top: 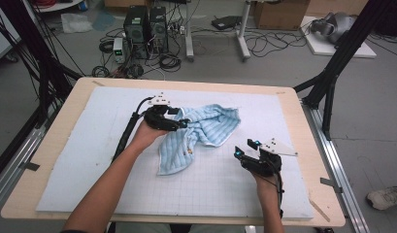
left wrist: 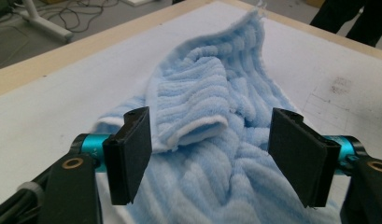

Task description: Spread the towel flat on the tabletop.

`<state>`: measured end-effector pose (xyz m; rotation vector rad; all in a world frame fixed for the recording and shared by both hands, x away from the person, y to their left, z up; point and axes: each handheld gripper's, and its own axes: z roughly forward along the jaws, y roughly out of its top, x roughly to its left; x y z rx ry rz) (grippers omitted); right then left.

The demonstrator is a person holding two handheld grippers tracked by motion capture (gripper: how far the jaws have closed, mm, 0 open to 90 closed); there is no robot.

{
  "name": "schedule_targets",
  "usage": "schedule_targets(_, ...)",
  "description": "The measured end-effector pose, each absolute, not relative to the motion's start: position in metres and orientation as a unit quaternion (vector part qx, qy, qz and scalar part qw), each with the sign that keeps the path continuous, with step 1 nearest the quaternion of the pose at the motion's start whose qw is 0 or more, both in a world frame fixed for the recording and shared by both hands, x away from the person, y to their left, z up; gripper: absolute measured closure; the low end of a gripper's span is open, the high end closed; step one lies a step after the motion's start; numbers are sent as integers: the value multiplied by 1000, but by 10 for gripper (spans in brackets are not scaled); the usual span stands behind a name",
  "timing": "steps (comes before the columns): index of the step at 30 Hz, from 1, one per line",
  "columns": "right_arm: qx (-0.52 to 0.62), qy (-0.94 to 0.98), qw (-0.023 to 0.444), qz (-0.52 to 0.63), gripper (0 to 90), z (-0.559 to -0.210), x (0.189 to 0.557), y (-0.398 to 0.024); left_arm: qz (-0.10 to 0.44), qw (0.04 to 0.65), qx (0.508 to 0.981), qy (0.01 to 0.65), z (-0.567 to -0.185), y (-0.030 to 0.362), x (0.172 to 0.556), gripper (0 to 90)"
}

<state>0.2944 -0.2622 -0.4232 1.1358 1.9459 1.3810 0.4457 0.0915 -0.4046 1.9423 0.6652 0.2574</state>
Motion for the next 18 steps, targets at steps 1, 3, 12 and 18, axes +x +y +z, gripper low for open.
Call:
schedule_targets(1,416,713,246,509,404,-423,293,-262,110,503,812,276,-405,89,448,303)
schedule_targets(3,412,712,246,512,404,-423,293,-261,110,484,824,273,-409,81,454,300)
schedule_targets(12,411,718,235,510,399,-428,293,-257,126,419,852,289,-426,61,473,798)
schedule_targets(18,413,717,228,514,404,-428,297,-253,89,476,805,342,-423,80,483,836)
